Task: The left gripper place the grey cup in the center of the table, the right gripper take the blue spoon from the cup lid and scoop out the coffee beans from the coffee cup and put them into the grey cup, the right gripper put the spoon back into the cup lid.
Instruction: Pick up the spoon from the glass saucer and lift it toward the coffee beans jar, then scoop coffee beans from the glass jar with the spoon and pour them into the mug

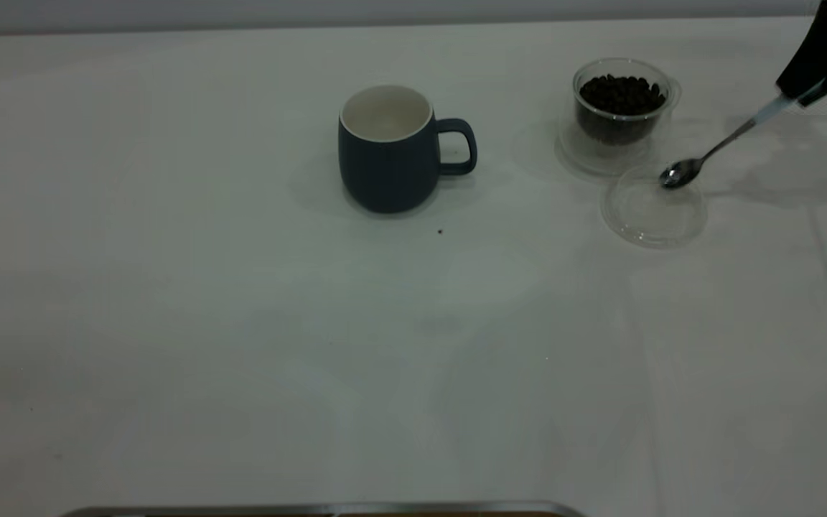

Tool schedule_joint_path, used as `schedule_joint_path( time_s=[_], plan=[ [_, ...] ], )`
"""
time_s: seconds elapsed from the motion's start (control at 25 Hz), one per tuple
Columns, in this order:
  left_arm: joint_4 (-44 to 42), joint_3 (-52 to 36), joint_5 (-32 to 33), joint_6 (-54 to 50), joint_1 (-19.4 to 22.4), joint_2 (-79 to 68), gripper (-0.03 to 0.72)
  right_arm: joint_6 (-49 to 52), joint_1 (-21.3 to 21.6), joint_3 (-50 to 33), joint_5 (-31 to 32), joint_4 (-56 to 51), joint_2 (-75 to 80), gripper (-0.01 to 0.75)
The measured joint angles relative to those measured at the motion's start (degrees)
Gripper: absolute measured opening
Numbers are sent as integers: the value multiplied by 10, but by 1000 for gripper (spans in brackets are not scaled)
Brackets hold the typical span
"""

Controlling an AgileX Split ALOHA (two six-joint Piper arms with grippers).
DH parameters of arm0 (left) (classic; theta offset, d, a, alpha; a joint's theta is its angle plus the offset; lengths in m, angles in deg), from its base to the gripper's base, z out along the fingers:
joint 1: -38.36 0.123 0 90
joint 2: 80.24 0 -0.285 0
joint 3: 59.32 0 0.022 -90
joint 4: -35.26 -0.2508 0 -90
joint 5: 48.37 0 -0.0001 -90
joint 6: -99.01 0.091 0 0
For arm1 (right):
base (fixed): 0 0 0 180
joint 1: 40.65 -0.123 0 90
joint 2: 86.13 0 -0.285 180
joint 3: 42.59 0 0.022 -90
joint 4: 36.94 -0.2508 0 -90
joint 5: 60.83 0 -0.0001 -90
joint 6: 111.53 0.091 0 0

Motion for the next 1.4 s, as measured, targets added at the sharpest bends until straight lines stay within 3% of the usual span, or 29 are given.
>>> schedule_joint_path(
  time_s=[0.36, 0.72, 1.08, 1.4],
  plan=[
    [0, 0, 0, 0, 0, 0, 551, 40, -17, -36, 2, -6, -70, 115],
    [0, 0, 0, -1, 0, 0, 551, 43, -28, -82, -5, -82, -106, 115],
    [0, 0, 0, -1, 0, 0, 551, -86, -35, -255, -168, -254, -179, 115],
    [0, 0, 0, -1, 0, 0, 551, -128, -35, -265, -266, -262, -179, 115]
  ],
)
